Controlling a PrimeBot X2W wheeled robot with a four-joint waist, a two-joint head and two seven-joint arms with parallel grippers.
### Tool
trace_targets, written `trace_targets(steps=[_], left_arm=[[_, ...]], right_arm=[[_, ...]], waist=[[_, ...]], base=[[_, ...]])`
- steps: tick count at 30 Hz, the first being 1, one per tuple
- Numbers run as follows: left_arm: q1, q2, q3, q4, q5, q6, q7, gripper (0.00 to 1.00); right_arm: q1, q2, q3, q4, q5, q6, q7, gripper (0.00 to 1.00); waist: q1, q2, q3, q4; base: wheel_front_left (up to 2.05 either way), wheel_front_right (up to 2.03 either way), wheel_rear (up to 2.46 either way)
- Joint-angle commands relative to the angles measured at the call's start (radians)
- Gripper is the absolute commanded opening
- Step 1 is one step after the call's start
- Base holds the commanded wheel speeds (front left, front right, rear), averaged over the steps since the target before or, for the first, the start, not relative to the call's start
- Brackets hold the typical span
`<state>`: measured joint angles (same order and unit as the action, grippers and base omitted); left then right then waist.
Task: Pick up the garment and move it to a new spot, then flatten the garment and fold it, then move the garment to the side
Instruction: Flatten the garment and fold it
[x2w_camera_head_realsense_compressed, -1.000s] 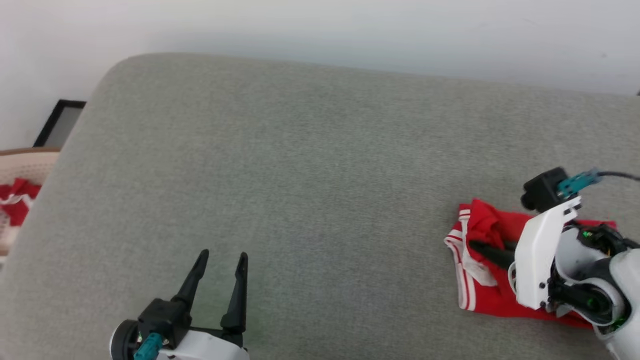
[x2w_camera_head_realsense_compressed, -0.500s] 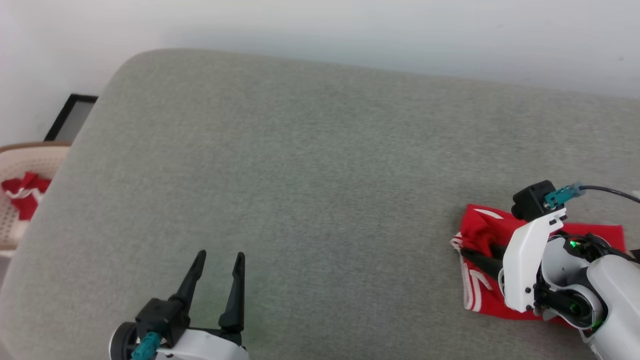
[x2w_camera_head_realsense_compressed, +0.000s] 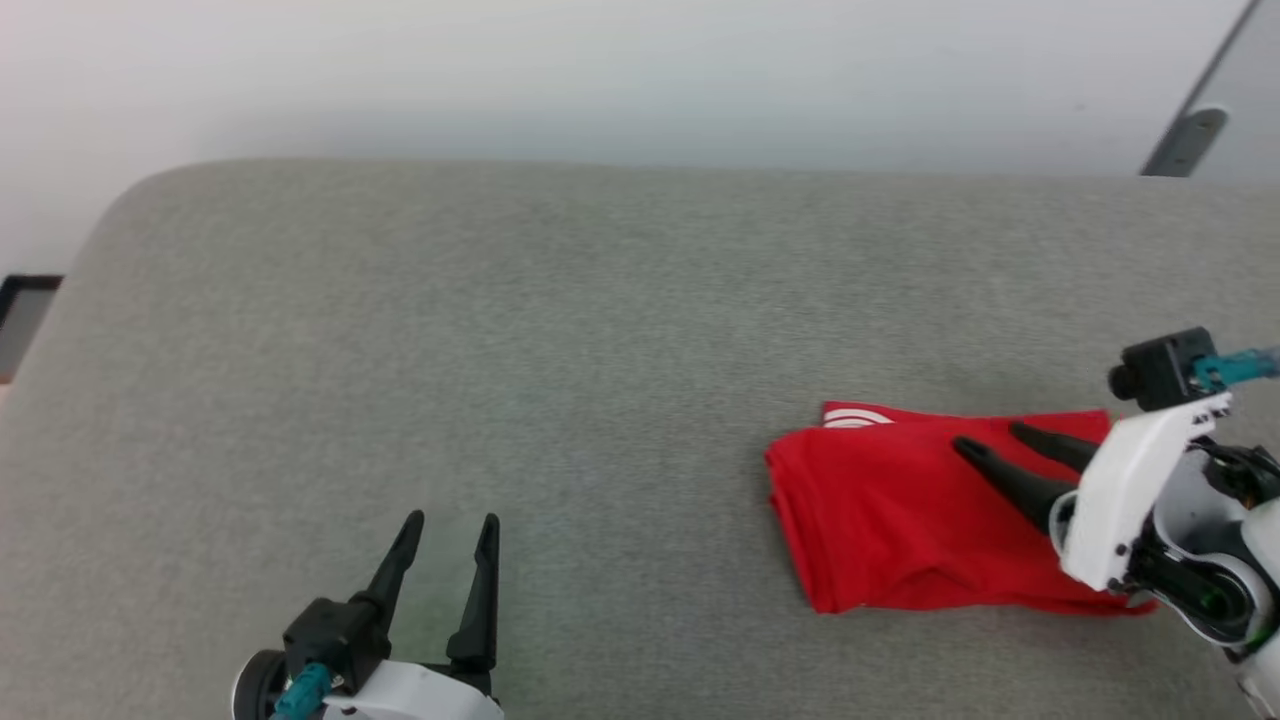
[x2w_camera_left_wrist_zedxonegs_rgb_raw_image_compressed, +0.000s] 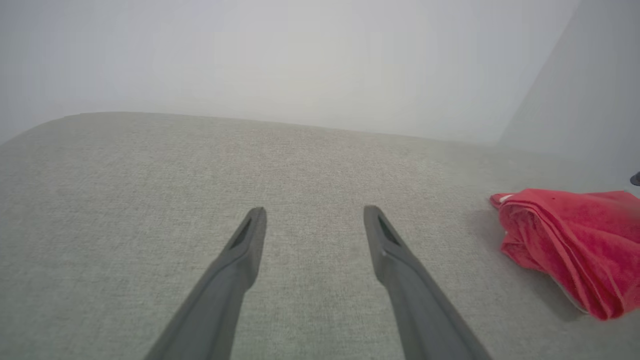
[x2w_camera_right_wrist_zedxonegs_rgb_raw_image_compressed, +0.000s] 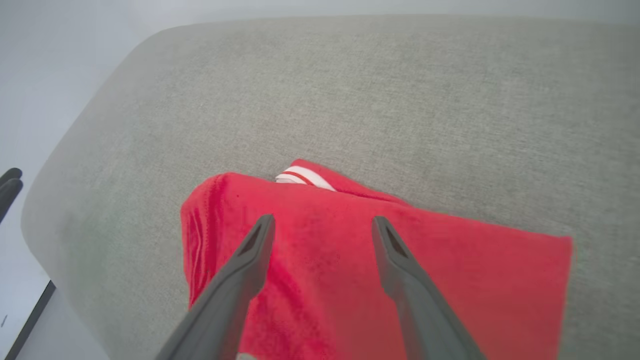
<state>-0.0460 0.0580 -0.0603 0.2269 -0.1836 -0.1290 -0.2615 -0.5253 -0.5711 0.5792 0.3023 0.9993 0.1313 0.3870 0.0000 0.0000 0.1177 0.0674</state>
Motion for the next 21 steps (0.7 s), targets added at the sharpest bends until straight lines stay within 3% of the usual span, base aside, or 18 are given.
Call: trace_targets(steps=[1,7,15,21], left_arm=[[-0.013,0.003,-0.002,0.007,-0.008,-0.002,-0.004,1.0],[-0.028,0.012,0.001,0.023,-0.008,-0.002,-0.004,1.0],[-0.009,0.031,0.034,0.033,0.003,-0.002,-0.004,1.0],[0.038,0.031,0.083,0.014,0.023,-0.002,-0.004,1.0]], right_arm=[[0.023,-0.02,-0.003,0.018,0.016,-0.001,-0.031,1.0],[0.038,-0.057,0.02,0.087,-0.042,-0.001,-0.234,1.0],[0.075,-0.008,0.025,0.161,-0.068,-0.001,-0.564,1.0],[0.124,0.022,-0.021,0.149,-0.125,-0.001,-0.651,1.0]], waist=[[0.0,0.0,-0.011,-0.052],[0.0,0.0,-0.009,-0.107],[0.0,0.0,-0.021,-0.151],[0.0,0.0,-0.055,-0.152]], base=[[0.0,0.0,0.0],[0.0,0.0,0.0],[0.0,0.0,0.0],[0.0,0.0,0.0]])
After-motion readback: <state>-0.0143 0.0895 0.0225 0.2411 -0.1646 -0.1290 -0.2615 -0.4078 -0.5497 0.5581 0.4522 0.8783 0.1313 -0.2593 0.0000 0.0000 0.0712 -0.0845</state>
